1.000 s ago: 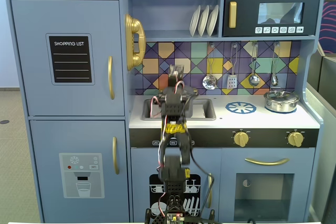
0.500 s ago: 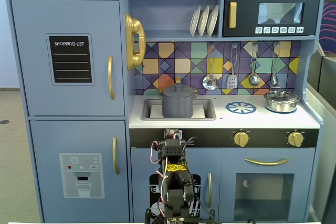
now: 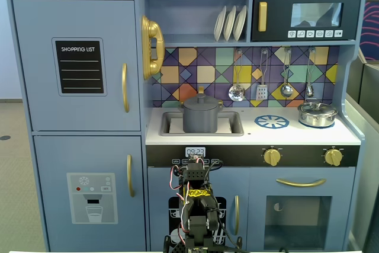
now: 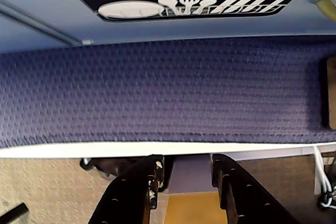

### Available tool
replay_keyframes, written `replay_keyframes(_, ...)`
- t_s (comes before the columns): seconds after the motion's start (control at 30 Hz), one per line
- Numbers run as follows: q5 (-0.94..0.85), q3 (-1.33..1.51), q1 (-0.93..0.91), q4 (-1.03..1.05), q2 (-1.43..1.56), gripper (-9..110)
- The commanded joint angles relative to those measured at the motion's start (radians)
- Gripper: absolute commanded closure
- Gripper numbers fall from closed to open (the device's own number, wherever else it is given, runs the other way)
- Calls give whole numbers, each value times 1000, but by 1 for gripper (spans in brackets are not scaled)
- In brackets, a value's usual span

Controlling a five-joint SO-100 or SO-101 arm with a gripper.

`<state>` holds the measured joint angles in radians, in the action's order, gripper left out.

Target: Pick up the lid from the counter and put it on the gray recipient

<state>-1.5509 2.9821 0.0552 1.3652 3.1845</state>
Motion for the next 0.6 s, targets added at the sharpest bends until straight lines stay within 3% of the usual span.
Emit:
replay_keyframes(0.0, 40, 20, -51, 164, -6, 98)
replay_keyframes(0.57, 40, 20, -55, 164, -6, 97)
